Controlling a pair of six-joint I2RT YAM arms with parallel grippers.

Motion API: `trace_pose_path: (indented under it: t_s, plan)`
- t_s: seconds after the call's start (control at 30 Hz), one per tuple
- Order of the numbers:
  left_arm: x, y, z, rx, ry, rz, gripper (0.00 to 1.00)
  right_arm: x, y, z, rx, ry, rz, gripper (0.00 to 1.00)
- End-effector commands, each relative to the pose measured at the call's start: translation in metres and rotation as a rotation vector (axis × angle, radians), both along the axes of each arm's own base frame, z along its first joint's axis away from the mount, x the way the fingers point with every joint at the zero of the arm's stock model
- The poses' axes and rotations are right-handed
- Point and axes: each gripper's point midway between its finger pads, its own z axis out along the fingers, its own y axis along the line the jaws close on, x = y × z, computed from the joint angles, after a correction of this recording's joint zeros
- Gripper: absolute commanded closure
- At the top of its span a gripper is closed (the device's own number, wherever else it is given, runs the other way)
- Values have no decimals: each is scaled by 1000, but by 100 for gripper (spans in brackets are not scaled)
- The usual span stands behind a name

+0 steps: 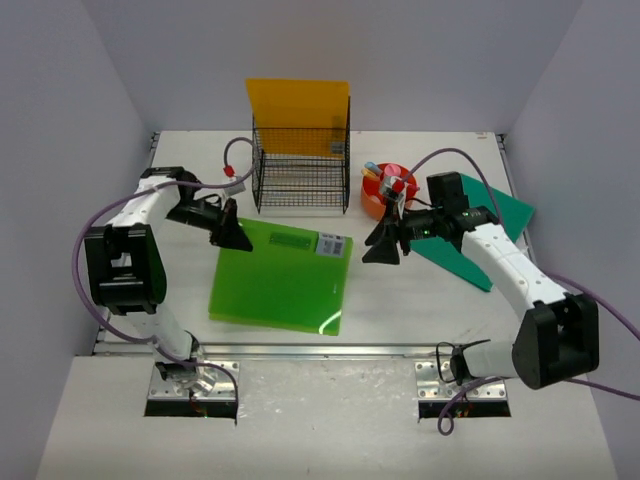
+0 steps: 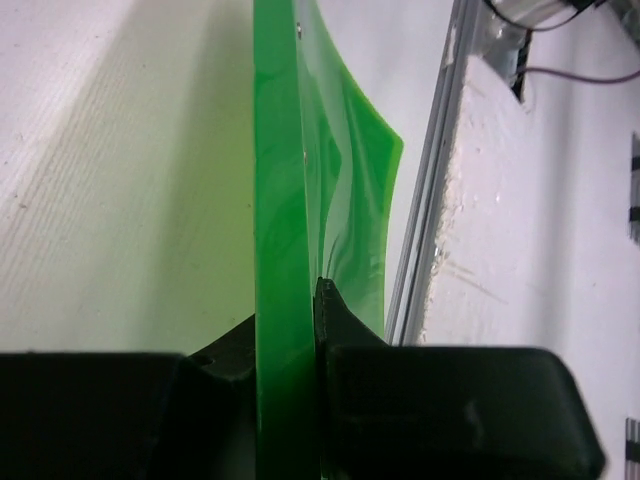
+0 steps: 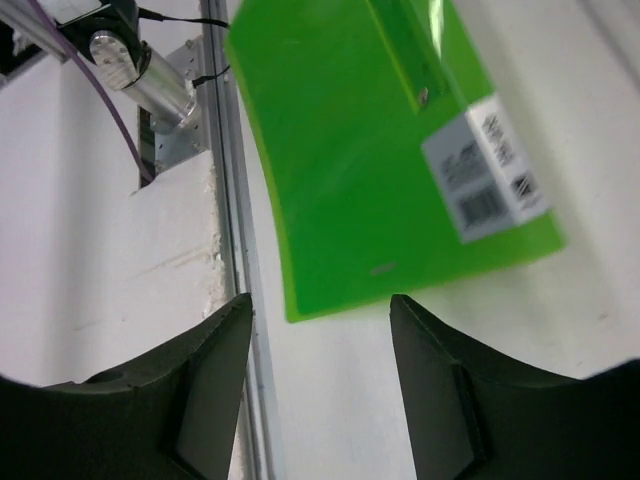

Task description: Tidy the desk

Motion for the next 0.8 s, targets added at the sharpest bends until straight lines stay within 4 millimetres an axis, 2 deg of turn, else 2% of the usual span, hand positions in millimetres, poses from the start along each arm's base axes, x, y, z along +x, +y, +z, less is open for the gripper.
trace_pose_path:
  t_s: [0.0,0.07,0.1,0.13,0.17,0.27,0.5,0.7,0.77]
  plan:
    - [0,-11,10,128,-145,-116,100,-14,-13,42,-79,-197,105,34]
    - [-1,-16,16,152,-162,-134,100,-3,-10,62,-70,-238,80,20]
    - [-2,-24,23,162,-182,-161,100,5,-7,72,-51,-249,59,10]
    - [-3,-31,29,163,-200,-175,100,11,-2,83,-25,-252,49,4]
    - [-2,-35,36,161,-217,-183,100,16,3,92,0,-247,47,1]
    - [-6,-54,50,158,-246,-225,100,19,20,91,32,-189,97,1]
    - [-11,-87,75,142,-290,-291,100,5,68,57,1,-113,238,1]
    - [-13,-107,86,137,-308,-334,100,12,87,35,-27,-36,273,1]
    - [-14,-111,86,138,-305,-344,100,12,91,34,-26,-27,287,2]
